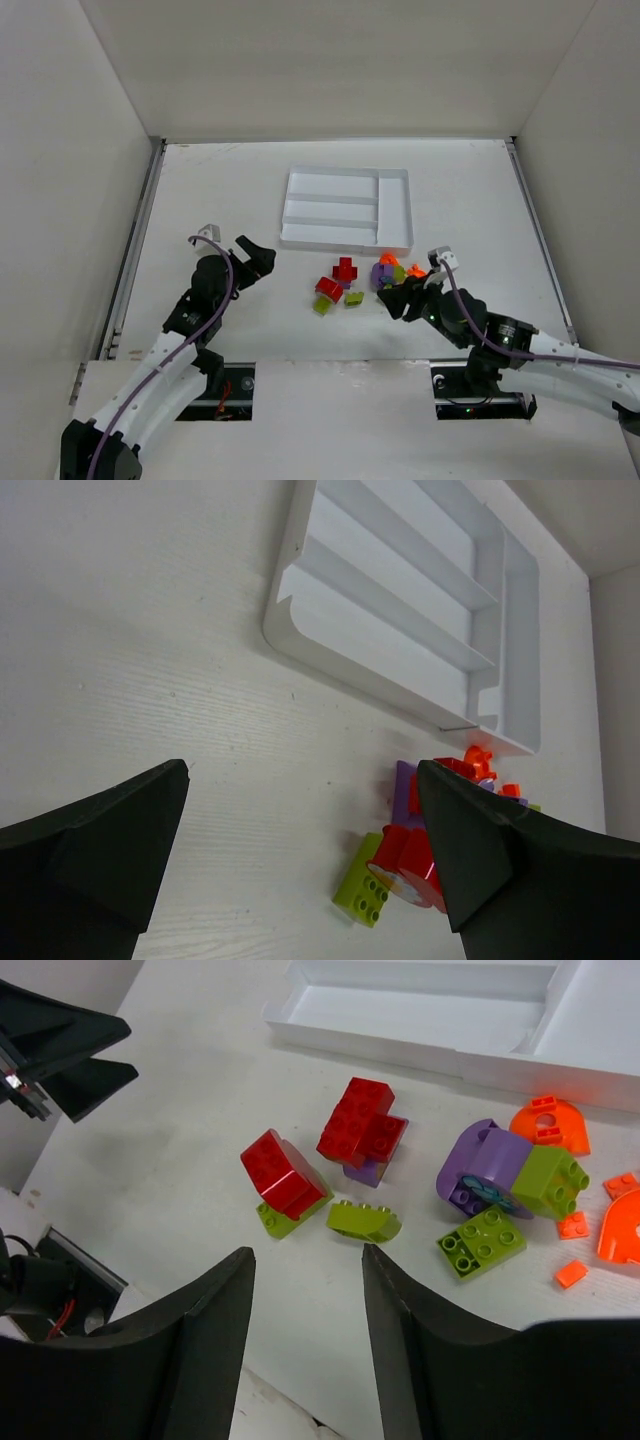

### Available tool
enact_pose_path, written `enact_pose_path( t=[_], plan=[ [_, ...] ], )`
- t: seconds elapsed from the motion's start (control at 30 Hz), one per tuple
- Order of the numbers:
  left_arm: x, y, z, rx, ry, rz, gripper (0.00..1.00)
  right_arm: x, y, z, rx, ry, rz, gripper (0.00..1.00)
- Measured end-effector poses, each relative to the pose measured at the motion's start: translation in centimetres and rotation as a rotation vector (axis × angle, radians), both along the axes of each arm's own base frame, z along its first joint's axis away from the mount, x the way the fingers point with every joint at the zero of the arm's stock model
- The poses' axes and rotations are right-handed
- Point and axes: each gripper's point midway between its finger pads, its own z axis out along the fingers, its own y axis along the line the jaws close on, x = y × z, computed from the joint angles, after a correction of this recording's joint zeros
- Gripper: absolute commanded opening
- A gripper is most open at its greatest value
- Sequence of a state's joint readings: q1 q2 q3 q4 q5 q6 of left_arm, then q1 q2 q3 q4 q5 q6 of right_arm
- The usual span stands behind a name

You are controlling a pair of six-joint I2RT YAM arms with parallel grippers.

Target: Sort the legos into containers by color

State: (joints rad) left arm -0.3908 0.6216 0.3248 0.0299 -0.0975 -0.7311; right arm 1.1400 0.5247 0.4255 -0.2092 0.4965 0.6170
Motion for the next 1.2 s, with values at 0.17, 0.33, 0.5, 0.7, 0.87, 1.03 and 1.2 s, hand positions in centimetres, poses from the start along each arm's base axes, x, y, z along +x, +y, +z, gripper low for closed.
enact_pose_path(
  t=[0.17,0.33,0.5,0.7,0.87,1.03,1.2],
  plan=[
    [0.9,0.1,0.0,-0.013,-0.007,0.038,1.00,0.0,1.0,-2.3,-0.099,0.037,0.036,0.21],
    [1.1,-0.9,0.7,-0.036,-0.035,0.053,1.00,0.5,3.1,-4.9,-0.260,0.083,0.077,0.36],
    [1.3,-1.1,0.7,-0.004,-0.058,0.093,1.00,1.4,5.5,-6.1,-0.343,0.076,0.116,0.70],
    [0.8,-1.1,0.5,-0.008,-0.076,0.099,0.31,1.6,7.1,-7.3,-0.392,0.060,0.178,0.76],
    [0.4,-1.6,-0.4,0.027,-0.030,0.038,0.12,1.8,9.5,-8.1,-0.436,0.058,0.255,0.76],
    [0.0,-2.2,-1.5,0.053,0.041,-0.011,0.11,1.9,10.5,-9.5,-0.469,0.068,0.291,0.76],
    [-0.5,-2.4,-0.7,0.033,0.023,-0.034,0.21,2.5,10.6,-10.5,-0.476,0.085,0.293,0.76]
  ],
)
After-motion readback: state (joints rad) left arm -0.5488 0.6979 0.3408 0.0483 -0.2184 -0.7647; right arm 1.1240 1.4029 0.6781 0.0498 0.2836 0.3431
